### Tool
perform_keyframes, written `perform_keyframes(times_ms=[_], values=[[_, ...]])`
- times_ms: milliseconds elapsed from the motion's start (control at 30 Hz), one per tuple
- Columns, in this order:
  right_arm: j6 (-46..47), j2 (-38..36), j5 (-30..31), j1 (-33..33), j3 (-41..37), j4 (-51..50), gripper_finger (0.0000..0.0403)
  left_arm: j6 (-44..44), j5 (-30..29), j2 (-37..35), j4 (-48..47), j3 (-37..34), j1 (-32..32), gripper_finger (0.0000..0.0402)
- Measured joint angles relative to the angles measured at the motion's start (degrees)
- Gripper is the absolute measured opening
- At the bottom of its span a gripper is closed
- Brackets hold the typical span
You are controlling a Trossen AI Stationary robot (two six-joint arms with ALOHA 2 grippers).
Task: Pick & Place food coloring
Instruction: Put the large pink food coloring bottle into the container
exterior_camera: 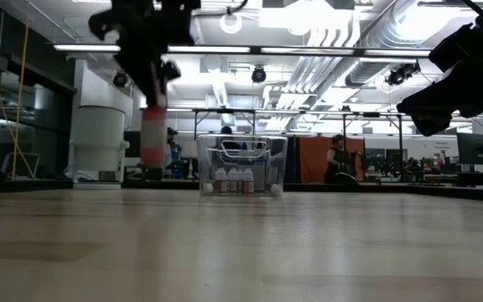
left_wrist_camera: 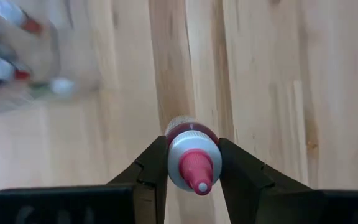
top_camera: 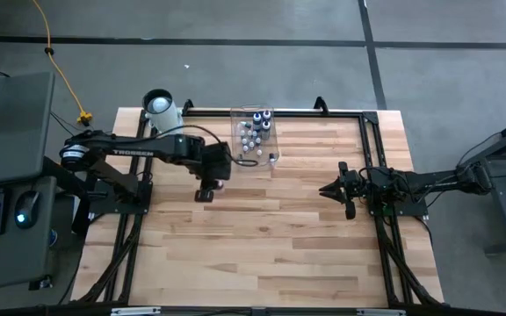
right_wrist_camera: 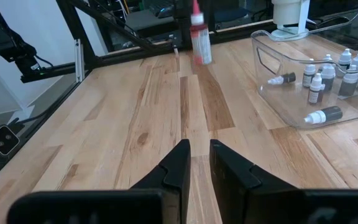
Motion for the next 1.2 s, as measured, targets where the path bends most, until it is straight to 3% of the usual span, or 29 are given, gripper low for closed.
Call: perform_keyframes(times_ms=[367,533,800,1000,1200], values=[[0.0,0.0,0.0,0.02,0.0,0.0,0.0052,4.13,-0.5,-0.02,-14.85,17.72,0.02,0.0098],[0.0,0.0,0.0,0.0,0.0,0.0,0.0051,6.26,-5.14,-0.87,-16.84,22.39,0.04,0.0098],[0.0,0.0,0.0,0.01,0.0,0.0,0.0051,8.07,-19.13,-2.06,-7.85,23.87,2.33,0.0098],[-0.01,-0.02,0.0,0.02,0.0,0.0,0.0051,9.06,-24.85,-0.36,0.57,23.83,5.4,0.0098],[0.0,0.0,0.0,0.01,0.0,0.0,0.0048,9.77,-22.62,3.08,4.75,23.82,8.39,0.0098]])
